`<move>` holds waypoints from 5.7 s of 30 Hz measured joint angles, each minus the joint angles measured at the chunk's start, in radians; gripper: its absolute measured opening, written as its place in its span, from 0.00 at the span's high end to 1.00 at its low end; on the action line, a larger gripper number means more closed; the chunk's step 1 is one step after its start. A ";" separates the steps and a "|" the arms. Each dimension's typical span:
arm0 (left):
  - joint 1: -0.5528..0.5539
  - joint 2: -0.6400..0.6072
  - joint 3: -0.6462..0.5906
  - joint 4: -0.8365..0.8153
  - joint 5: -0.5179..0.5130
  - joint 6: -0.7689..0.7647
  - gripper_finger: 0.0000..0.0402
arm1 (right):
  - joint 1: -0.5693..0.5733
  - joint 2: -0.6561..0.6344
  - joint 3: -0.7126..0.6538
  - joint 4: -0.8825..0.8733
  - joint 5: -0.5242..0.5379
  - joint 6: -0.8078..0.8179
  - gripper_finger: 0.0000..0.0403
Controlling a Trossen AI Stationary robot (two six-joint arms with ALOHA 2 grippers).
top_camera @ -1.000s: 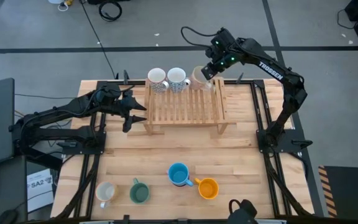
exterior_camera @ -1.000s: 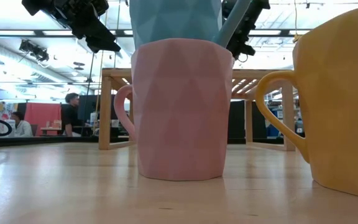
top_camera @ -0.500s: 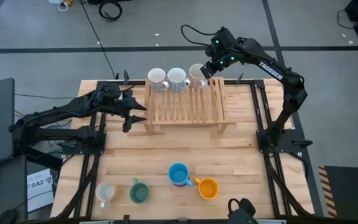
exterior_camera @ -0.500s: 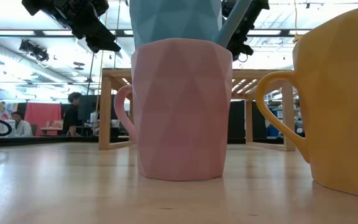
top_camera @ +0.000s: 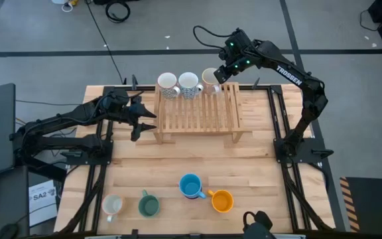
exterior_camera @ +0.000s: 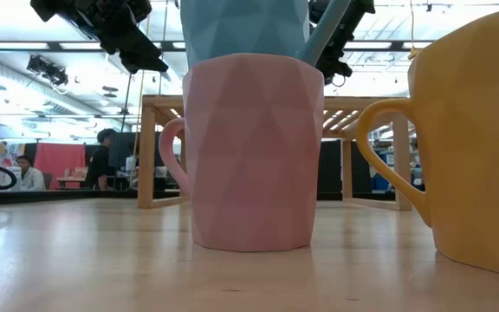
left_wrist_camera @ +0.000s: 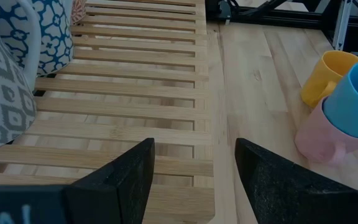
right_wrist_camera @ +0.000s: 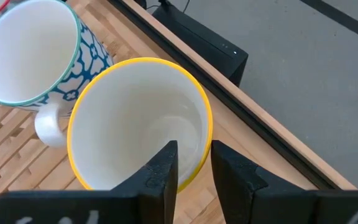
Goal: Place coffee mugs
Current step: Put the orange mug on the shelf, then put the left yellow mug on the shelf
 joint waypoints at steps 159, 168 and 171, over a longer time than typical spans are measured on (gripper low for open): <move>-1.416 0.538 0.258 -0.503 -0.360 -1.055 0.43 | 0.847 -0.217 0.000 -0.024 0.254 -0.048 0.71; -1.416 0.538 0.258 -0.499 -0.364 -1.042 0.43 | 0.847 -0.217 0.000 -0.024 0.254 -0.048 0.71; -1.416 0.538 0.258 -0.490 -0.366 -1.042 0.43 | 0.847 -0.217 0.000 -0.024 0.254 -0.048 0.71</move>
